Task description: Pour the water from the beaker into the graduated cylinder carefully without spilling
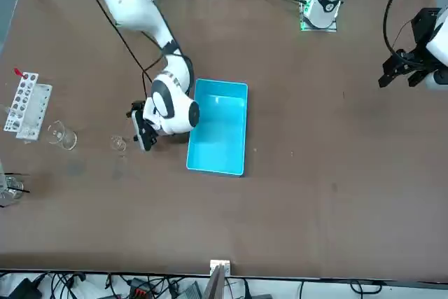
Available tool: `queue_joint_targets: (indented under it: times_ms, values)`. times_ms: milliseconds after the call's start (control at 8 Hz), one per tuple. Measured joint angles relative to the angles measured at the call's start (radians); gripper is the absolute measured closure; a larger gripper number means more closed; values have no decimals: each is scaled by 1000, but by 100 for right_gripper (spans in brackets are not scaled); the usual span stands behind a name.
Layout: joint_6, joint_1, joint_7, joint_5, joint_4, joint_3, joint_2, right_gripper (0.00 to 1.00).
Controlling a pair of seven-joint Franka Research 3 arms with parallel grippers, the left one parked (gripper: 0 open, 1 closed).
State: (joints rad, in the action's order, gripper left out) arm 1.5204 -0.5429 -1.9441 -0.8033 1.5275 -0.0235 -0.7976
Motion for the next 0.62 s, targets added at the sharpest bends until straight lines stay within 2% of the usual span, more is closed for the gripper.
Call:
queue_joint_targets:
  times_ms: [375,625]
  values:
    - [3,4,-260,-67,-10,40,-100,0]
    - [23,4,-407,-93,-16,47,-132,0]
